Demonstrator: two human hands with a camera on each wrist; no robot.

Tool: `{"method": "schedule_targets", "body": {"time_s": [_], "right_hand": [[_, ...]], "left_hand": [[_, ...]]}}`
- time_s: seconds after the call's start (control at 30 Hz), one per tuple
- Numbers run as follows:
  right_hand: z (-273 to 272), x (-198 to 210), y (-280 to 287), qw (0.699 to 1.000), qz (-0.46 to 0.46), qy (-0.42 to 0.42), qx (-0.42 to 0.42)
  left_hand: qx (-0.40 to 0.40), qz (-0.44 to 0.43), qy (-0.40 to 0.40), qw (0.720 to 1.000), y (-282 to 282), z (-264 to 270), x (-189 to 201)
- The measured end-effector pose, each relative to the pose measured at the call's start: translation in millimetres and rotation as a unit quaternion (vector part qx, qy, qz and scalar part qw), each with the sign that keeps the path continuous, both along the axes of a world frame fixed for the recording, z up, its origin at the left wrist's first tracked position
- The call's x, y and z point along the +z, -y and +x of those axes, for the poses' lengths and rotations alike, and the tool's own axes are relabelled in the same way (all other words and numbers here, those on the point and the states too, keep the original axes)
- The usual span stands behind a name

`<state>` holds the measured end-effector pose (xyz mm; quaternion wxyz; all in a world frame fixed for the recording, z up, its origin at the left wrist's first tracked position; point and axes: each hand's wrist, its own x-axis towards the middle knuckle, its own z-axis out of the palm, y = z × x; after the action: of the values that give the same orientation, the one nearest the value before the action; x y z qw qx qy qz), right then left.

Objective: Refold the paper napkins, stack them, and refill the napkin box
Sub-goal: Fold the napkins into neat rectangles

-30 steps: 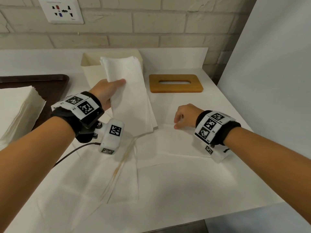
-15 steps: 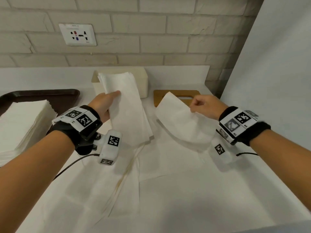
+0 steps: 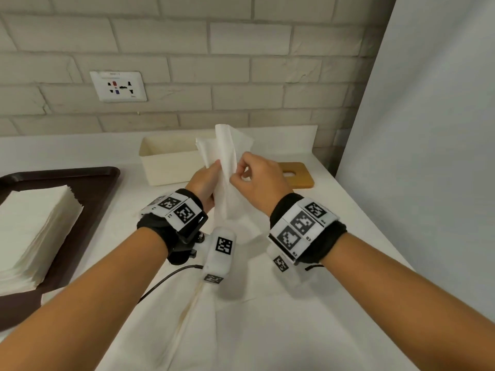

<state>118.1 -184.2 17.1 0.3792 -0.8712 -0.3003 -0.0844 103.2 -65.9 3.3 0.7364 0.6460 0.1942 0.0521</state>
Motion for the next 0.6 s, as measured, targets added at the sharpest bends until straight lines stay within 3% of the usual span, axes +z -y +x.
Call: {"method": "schedule_targets", "body": {"time_s": [0.1, 0.23, 0.33, 0.47, 0.6], "right_hand": [[22.2, 0.6, 16.3, 0.993, 0.052, -0.086, -0.060], [57.0, -5.1, 50.7, 0.977, -0.021, -0.153, -0.148], [64.6, -6.3, 70.4, 0.965, -0.022, -0.211, -0.154], [67.8, -2.0, 78.4, 0.964, -0.140, -0.073, -0.213], [53.7, 5.1, 62.7, 0.970, -0.160, 0.038, -0.178]], "left_hand": [[0.050, 0.015, -0.021, 0.998, -9.0, -1.4, 0.1], [0.097, 0.036, -0.034, 0.994, -29.4, -6.7, -0.3], [0.096, 0.026, -0.041, 0.994, -38.8, -10.7, 0.7], [0.075, 0.021, -0.054, 0.995, -37.2, -13.0, 2.4], [0.031, 0.009, -0.068, 0.997, -22.8, -11.9, 5.2]]}}
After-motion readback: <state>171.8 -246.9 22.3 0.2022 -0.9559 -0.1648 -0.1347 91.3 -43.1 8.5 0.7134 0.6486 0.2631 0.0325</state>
